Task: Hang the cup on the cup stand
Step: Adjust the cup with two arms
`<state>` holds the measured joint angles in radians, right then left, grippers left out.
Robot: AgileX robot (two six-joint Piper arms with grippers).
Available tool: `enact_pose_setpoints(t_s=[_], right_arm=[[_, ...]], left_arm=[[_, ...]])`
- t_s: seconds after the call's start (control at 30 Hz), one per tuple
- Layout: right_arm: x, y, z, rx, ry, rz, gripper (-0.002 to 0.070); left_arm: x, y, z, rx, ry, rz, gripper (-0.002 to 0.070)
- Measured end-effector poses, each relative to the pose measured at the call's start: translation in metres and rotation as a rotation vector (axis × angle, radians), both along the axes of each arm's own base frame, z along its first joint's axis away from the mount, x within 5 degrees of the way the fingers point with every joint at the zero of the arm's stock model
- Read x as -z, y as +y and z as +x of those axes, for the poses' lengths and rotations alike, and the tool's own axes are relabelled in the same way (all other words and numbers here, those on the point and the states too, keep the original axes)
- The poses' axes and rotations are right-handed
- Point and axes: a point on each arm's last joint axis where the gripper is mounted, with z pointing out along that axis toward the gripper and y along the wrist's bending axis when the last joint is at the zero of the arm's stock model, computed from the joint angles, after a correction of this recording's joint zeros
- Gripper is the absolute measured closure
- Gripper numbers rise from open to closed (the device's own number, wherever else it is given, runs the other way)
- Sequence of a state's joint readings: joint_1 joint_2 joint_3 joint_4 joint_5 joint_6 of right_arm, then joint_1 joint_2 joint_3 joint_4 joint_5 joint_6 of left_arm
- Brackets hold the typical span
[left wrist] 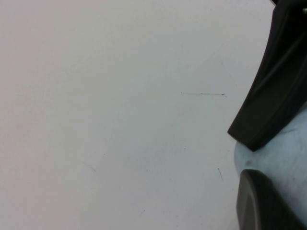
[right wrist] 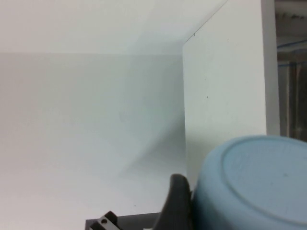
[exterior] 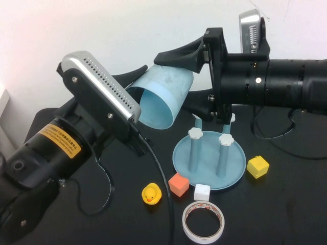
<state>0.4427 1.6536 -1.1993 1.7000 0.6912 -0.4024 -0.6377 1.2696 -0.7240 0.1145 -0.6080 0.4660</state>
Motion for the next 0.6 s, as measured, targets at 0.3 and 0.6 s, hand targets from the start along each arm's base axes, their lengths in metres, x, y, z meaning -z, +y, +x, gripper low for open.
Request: enact_pose_setpoints(t_s=[0.3, 0.6], right_arm=[[-0.0005, 0.0, 0.0002, -0.011, -0.073, -0.023, 0.009], [-0.0067, 0.0012, 0.0018, -0.013, -0.119, -0.031, 0.0091]], left_arm=[[0.0023, 0.0003, 0.0008, -0.007, 0.021, 0.01, 0.0581], [0.0045, 0.0044, -0.0031, -0.017, 0.108, 0.042, 0.0256]])
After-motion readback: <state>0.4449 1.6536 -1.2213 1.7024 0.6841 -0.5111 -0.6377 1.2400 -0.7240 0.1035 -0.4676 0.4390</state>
